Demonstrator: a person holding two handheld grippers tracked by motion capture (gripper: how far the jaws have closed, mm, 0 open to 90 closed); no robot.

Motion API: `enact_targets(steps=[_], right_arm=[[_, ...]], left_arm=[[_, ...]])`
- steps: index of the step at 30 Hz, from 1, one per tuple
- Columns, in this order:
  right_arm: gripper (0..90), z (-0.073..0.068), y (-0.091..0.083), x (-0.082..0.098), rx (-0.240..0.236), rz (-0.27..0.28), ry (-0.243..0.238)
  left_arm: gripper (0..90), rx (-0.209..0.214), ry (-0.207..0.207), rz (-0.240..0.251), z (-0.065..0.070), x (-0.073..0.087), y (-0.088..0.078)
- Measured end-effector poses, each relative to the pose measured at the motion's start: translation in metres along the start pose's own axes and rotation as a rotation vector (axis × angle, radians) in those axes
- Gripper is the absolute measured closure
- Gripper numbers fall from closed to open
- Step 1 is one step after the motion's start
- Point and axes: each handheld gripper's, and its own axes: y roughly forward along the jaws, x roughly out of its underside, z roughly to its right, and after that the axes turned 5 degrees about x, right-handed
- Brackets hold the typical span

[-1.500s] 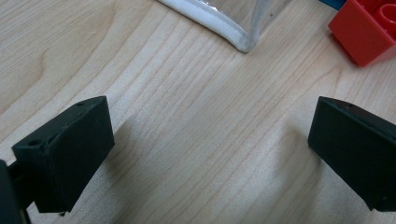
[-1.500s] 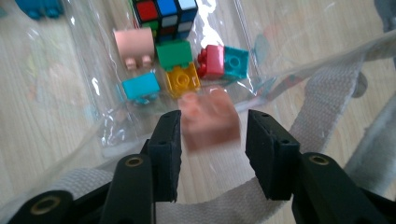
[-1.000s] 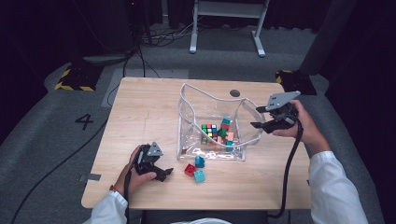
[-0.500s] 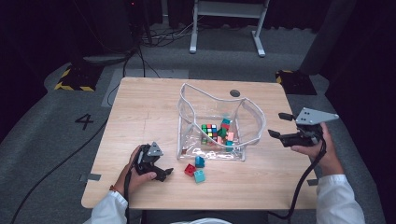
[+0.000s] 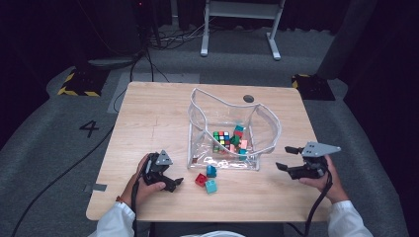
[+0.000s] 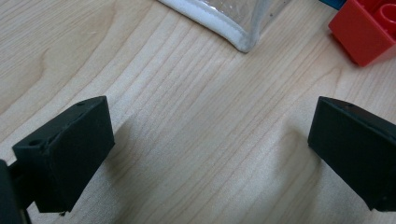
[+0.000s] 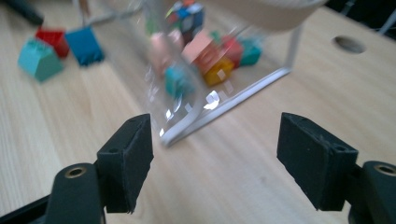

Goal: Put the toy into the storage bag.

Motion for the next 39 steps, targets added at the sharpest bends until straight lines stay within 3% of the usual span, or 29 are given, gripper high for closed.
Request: enact_targets(steps=[10, 14, 19, 20, 26, 27, 28, 30, 31, 33, 34, 39], right_arm=[[31.7, -0.053, 0.032, 0.024, -0.144, -0.07, -0.008], [33.0, -0.074, 0.048, 0.023, -0.205, -0.074, -0.014], [37.2, -0.099, 0.064, 0.015, -0.248, -0.078, -0.064], [38.8, -0.11, 0.07, 0.012, -0.26, -0.085, -0.086], [39.2, -0.127, 0.083, 0.002, -0.288, -0.089, -0.097], [39.1, -0.132, 0.087, -0.001, -0.29, -0.077, -0.118], [38.9, -0.138, 0.089, -0.004, -0.297, -0.089, -0.101], [38.5, -0.148, 0.094, -0.01, -0.307, -0.095, -0.114], [38.1, -0.152, 0.1, -0.013, -0.324, -0.062, -0.143], [35.7, -0.162, 0.104, -0.019, -0.335, -0.094, -0.137], [35.1, -0.168, 0.112, -0.024, -0.329, -0.064, -0.151], [35.0, -0.173, 0.118, -0.031, -0.301, -0.092, -0.109]], left_arm=[[0.4, 0.001, -0.001, 0.0, 0.0, 0.0, 0.0], [0.4, 0.001, 0.0, -0.002, 0.0, 0.0, 0.0], [0.4, 0.0, -0.002, 0.0, 0.0, 0.0, 0.0], [0.4, 0.0, -0.003, -0.001, 0.0, 0.0, 0.0], [0.4, 0.004, -0.004, -0.001, 0.0, 0.0, 0.0], [0.4, 0.004, -0.005, -0.001, 0.0, 0.0, 0.0], [0.4, 0.004, -0.004, -0.001, 0.0, 0.0, 0.0], [0.4, 0.004, -0.004, -0.001, 0.0, 0.0, 0.0], [0.4, 0.004, -0.004, -0.001, 0.0, 0.0, 0.0], [0.4, 0.004, -0.005, -0.001, 0.0, 0.0, 0.0], [0.4, 0.004, -0.004, -0.001, 0.0, 0.0, 0.0], [0.4, 0.004, -0.004, -0.001, 0.0, 0.0, 0.0]])
